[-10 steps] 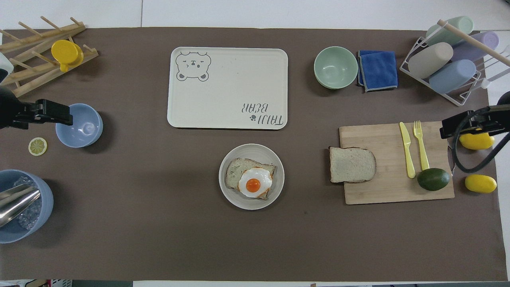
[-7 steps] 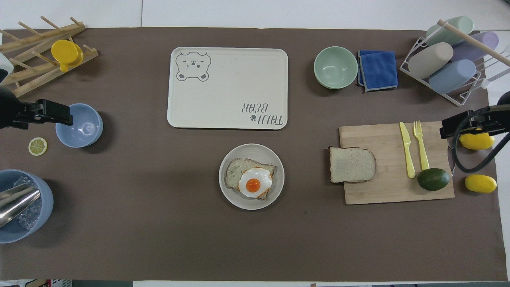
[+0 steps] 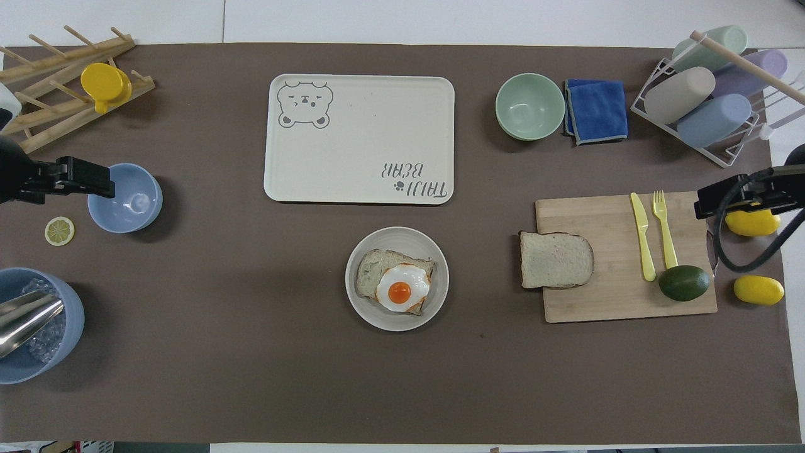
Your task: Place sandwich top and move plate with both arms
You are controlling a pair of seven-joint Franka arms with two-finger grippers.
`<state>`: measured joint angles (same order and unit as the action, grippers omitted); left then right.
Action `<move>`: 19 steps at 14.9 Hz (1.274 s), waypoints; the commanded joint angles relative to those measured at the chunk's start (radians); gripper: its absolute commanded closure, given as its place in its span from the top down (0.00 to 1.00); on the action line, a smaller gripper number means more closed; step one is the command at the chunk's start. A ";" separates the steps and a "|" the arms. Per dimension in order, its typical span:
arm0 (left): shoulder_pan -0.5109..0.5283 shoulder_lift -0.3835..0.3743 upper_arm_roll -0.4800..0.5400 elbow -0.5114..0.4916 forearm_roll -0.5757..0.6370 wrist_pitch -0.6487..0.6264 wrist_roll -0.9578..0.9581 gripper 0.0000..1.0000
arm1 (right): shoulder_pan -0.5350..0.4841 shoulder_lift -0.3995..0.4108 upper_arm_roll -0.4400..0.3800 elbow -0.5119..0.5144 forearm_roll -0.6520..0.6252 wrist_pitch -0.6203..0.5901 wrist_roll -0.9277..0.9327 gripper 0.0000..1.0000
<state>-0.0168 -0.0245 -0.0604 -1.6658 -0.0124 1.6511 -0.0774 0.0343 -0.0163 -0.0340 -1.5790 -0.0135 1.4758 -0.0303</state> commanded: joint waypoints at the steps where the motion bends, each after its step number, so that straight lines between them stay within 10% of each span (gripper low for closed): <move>1: 0.011 -0.025 -0.009 -0.023 0.020 -0.004 0.007 1.00 | 0.012 -0.016 0.006 -0.013 0.029 0.023 -0.026 1.00; 11: 0.011 -0.025 -0.009 -0.023 0.020 -0.002 0.007 1.00 | 0.389 0.203 0.029 -0.231 -0.058 0.460 0.372 1.00; 19: 0.011 -0.025 -0.009 -0.023 0.020 -0.004 0.007 1.00 | 0.430 0.299 0.031 -0.389 -0.362 0.459 0.492 1.00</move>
<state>-0.0168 -0.0245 -0.0604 -1.6658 -0.0124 1.6511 -0.0774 0.4716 0.3114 -0.0055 -1.9040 -0.3483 1.9172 0.4461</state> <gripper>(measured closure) 0.000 0.000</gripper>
